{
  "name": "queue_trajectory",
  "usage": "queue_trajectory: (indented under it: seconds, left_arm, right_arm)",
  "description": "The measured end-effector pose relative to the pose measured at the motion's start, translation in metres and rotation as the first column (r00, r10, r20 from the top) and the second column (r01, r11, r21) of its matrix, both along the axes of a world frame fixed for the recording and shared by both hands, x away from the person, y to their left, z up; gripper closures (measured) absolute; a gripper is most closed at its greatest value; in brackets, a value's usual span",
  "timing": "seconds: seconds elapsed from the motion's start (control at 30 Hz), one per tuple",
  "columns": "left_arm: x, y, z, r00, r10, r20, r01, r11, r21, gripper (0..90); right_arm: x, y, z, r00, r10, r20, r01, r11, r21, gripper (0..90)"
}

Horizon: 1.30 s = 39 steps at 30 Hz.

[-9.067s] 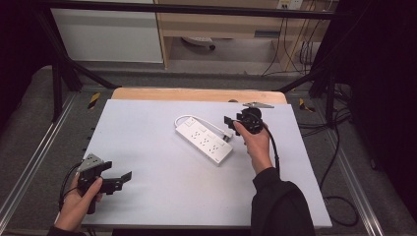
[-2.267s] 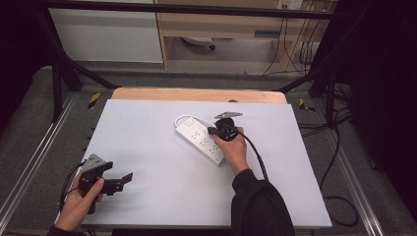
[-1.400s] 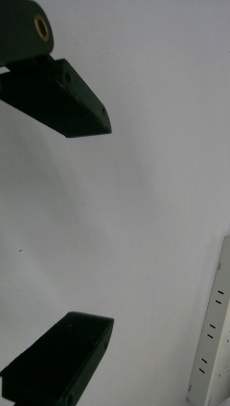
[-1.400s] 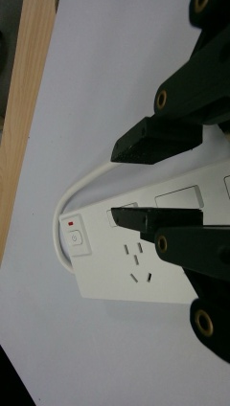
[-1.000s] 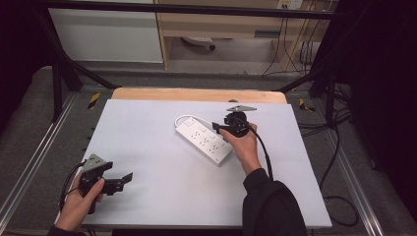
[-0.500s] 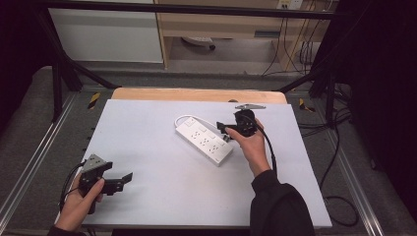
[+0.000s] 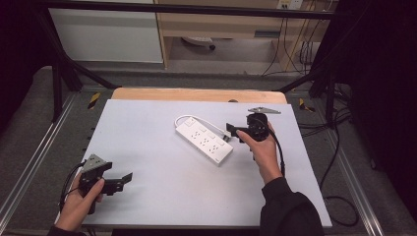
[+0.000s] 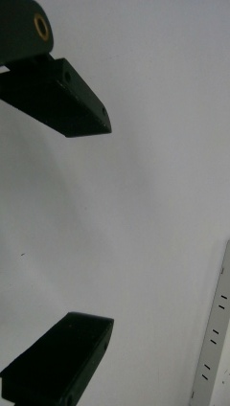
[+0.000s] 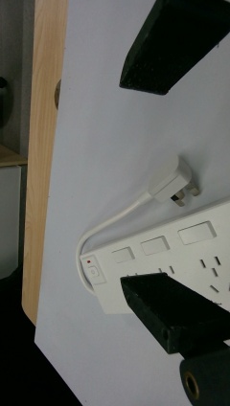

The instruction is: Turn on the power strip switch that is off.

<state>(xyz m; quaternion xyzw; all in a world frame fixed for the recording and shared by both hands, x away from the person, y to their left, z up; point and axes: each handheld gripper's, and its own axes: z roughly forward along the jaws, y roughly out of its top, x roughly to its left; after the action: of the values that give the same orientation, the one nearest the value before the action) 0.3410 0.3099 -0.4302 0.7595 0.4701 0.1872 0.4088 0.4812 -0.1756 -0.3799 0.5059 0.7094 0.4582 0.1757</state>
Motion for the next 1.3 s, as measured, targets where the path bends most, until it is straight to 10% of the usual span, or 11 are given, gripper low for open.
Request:
queue_trajectory:
  seconds: [1.3]
  left_arm:
    - [0.001, 0.001, -0.001, 1.0000, 0.004, -0.003, -0.004, 1.0000, 0.001, 8.2]
  right_arm:
    - [-0.088, -0.081, -0.037, 0.9907, -0.107, 0.083, 0.111, 0.9930, -0.042, 4.4]
